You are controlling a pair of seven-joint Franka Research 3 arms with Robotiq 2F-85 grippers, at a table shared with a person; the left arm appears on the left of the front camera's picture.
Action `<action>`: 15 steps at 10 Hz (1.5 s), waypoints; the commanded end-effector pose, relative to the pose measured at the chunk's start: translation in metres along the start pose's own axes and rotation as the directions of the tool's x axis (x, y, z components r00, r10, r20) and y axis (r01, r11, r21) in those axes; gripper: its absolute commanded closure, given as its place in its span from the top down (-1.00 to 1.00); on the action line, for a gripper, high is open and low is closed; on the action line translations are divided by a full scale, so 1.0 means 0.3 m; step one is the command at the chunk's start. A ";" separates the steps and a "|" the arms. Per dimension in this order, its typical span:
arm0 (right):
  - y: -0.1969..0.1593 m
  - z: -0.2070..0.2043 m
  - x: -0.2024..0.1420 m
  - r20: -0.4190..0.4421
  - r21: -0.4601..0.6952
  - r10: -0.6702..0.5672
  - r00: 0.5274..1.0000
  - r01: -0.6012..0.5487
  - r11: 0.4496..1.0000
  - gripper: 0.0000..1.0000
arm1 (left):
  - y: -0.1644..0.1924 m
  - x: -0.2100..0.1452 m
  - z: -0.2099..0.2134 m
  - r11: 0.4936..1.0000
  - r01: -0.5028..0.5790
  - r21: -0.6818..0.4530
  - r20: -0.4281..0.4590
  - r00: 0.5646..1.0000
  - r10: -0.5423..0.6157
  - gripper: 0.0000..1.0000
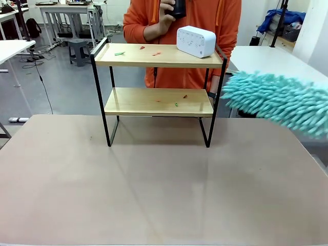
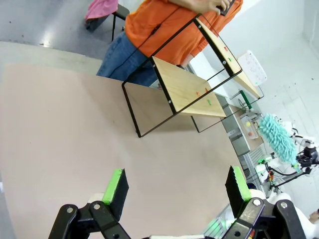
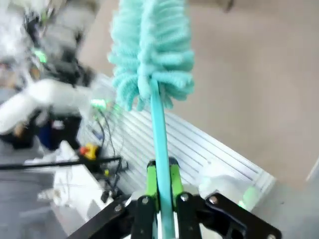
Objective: Clean the shelf.
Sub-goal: Clean the specific tier of the Shelf with the Duster once objects are removed.
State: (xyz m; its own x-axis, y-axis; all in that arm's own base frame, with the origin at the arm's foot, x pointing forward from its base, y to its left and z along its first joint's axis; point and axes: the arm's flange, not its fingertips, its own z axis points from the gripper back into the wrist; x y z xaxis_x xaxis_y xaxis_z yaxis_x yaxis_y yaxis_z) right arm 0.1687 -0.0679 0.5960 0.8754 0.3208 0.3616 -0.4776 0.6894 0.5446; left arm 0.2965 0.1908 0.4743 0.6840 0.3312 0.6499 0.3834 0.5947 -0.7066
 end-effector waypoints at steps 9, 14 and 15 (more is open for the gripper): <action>0.260 -0.430 0.243 -0.148 -0.277 0.099 0.984 -0.137 0.951 -0.74 | -0.001 0.002 -0.006 1.000 0.024 -0.013 0.017 1.000 -0.024 1.00; 0.274 -0.556 0.481 0.110 -0.371 -0.038 0.993 0.077 0.925 -0.74 | -0.001 0.002 -0.006 1.000 0.024 -0.013 0.017 1.000 -0.024 1.00; 0.265 -0.584 0.508 0.136 -0.409 -0.056 0.989 0.108 0.906 -0.74 | -0.001 0.002 -0.006 1.000 0.024 -0.013 0.017 1.000 -0.024 1.00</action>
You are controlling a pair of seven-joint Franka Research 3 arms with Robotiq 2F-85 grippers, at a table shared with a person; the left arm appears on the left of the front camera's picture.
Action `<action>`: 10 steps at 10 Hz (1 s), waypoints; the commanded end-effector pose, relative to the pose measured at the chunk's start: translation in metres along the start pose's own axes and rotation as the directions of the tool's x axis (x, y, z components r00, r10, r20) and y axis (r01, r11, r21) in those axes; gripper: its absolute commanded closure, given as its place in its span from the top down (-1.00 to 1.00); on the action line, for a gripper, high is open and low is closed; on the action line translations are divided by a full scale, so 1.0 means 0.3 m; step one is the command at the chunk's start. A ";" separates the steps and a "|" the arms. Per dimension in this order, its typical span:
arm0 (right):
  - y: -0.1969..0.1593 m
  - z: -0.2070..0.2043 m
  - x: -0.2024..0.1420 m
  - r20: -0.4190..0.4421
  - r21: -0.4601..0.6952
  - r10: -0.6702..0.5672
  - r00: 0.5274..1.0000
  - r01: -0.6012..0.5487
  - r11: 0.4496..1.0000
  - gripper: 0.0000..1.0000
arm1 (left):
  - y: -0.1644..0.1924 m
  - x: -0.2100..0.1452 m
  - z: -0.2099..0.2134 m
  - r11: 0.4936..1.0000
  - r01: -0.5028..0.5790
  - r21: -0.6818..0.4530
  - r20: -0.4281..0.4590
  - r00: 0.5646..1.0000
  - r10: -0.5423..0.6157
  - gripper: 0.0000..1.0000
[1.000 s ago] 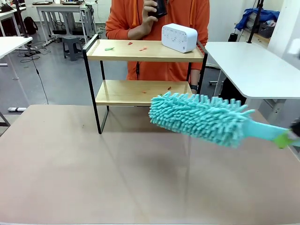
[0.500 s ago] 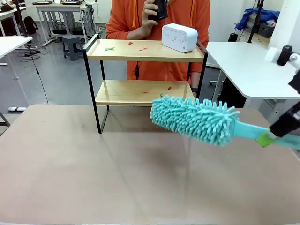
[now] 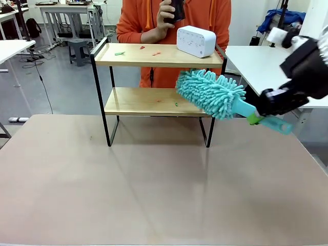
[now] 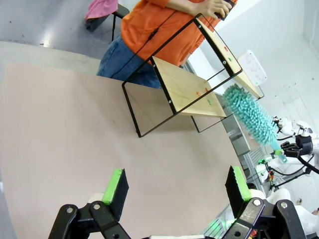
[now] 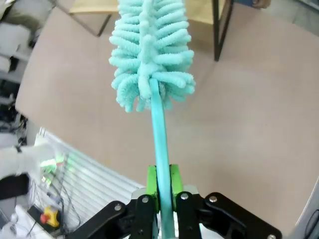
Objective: Clean the shelf.
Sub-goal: Clean the specific tier of the Shelf with the Duster once objects are removed.
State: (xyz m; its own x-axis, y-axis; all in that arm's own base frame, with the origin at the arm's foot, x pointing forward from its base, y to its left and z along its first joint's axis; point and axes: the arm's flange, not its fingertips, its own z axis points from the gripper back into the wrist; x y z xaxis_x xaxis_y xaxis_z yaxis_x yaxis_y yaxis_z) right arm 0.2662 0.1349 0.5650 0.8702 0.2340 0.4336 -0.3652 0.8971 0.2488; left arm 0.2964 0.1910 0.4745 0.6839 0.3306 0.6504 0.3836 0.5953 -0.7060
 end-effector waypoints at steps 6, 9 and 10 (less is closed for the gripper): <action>0.090 -0.303 0.148 0.117 -0.081 -0.150 0.982 0.160 0.984 -1.00 | -0.001 0.001 -0.007 1.000 0.023 -0.013 0.017 1.000 -0.023 1.00; 0.093 -0.400 0.164 0.196 -0.109 -0.237 0.951 0.261 0.959 -1.00 | -0.001 0.001 -0.007 1.000 0.023 -0.013 0.017 1.000 -0.023 1.00; 0.087 -0.426 0.169 0.196 -0.124 -0.262 0.945 0.289 0.949 -1.00 | -0.001 0.001 -0.007 1.000 0.023 -0.013 0.017 1.000 -0.023 1.00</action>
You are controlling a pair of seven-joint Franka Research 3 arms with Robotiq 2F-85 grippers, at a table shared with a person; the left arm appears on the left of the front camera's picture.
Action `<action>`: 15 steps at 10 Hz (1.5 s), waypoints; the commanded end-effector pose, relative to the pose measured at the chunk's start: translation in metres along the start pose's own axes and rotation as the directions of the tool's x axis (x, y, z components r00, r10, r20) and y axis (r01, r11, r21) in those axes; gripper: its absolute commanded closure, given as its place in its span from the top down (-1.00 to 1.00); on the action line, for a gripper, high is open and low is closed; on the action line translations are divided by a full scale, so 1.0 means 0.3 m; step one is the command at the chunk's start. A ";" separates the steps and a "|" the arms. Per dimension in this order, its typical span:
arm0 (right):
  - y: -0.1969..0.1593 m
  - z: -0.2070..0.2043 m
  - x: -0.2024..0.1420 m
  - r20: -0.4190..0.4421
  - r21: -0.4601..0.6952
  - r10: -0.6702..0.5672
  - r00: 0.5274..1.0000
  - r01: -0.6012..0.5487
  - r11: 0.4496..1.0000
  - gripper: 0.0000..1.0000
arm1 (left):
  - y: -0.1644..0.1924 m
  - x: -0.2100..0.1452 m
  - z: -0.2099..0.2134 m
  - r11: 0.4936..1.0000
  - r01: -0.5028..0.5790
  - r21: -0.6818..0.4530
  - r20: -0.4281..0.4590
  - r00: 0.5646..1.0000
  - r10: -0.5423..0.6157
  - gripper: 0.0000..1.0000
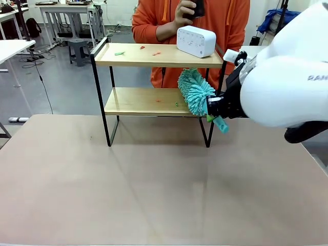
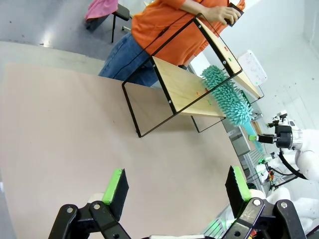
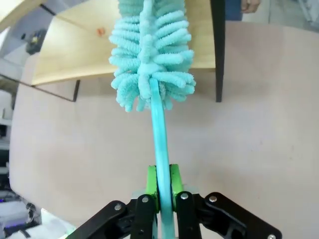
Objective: Clean the shelf.
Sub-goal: Clean the specific tier of the Shelf with the Duster once objects are removed.
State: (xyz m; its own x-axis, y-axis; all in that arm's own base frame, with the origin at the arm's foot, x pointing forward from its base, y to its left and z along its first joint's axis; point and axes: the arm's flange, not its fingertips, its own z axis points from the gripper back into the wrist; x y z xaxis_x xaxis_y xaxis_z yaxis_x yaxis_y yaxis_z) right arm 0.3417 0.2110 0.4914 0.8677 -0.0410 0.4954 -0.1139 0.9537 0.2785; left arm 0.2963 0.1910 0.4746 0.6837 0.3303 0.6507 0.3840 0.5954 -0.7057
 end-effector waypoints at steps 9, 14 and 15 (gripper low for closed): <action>0.065 -0.093 -0.030 -0.147 0.144 0.068 0.987 -0.047 0.988 -1.00 | -0.001 0.001 -0.007 1.000 0.023 -0.013 0.017 1.000 -0.022 1.00; 0.071 -0.085 -0.086 -0.409 0.488 0.452 0.793 -0.228 0.842 -1.00 | -0.001 0.001 -0.007 1.000 0.023 -0.013 0.017 1.000 -0.022 1.00; 0.020 -0.034 -0.092 -0.415 0.584 0.582 0.700 -0.286 0.760 -1.00 | -0.001 0.001 -0.007 1.000 0.023 -0.013 0.017 1.000 -0.022 1.00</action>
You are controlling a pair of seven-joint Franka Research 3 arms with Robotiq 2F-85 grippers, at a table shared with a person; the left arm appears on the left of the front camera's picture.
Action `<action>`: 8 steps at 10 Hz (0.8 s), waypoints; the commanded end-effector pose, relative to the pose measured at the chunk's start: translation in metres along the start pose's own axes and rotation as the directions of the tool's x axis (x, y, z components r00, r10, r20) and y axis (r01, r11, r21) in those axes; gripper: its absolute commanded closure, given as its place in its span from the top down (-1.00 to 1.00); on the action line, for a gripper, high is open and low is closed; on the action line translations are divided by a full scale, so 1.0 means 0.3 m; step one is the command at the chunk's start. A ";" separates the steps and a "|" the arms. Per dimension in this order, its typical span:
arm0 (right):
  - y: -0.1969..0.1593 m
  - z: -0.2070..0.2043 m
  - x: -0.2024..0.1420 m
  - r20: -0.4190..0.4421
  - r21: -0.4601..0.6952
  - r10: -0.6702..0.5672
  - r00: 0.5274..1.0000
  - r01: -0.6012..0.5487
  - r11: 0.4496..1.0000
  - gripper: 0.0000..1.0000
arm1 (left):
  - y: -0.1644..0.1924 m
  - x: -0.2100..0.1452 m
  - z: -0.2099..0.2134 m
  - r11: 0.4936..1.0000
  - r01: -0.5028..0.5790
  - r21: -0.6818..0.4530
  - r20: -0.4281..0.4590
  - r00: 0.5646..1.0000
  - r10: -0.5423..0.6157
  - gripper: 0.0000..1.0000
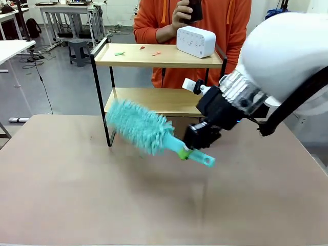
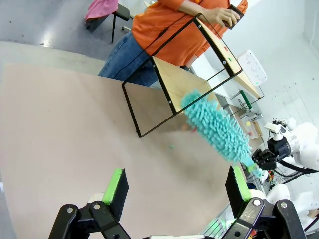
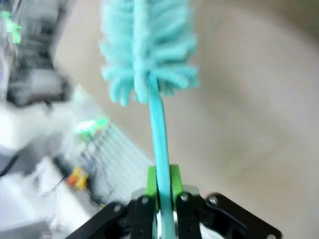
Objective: Clean the shelf.
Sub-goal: Clean the specific tier of the Shelf with the Duster once objects are removed.
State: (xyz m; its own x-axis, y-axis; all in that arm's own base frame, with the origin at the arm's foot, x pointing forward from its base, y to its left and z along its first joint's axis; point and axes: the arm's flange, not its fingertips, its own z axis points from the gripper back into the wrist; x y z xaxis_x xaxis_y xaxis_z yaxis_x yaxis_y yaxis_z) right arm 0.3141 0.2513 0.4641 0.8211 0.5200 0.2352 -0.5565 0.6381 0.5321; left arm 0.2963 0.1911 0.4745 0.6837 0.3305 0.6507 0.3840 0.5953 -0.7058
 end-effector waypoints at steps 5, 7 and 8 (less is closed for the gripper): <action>-0.167 0.274 -0.184 -0.102 0.303 0.187 0.977 -0.148 0.941 -1.00 | -0.001 0.001 -0.007 1.000 0.023 -0.013 0.017 1.000 -0.022 1.00; -0.201 0.367 -0.263 -0.040 0.379 0.226 0.973 -0.194 0.905 -1.00 | -0.001 0.001 -0.007 1.000 0.023 -0.013 0.017 1.000 -0.022 1.00; -0.212 0.442 -0.322 -0.007 0.388 0.230 0.973 -0.209 0.898 -1.00 | -0.001 0.001 -0.007 1.000 0.023 -0.013 0.017 1.000 -0.022 1.00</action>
State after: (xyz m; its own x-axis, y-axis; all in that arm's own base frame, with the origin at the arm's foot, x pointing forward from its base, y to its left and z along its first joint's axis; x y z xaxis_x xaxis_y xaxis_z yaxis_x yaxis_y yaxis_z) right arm 0.2975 0.1072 0.5027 0.6801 0.6799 0.2743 -0.6071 0.3126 0.7305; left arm 0.2963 0.1910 0.4747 0.6835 0.3302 0.6510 0.3842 0.5956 -0.7055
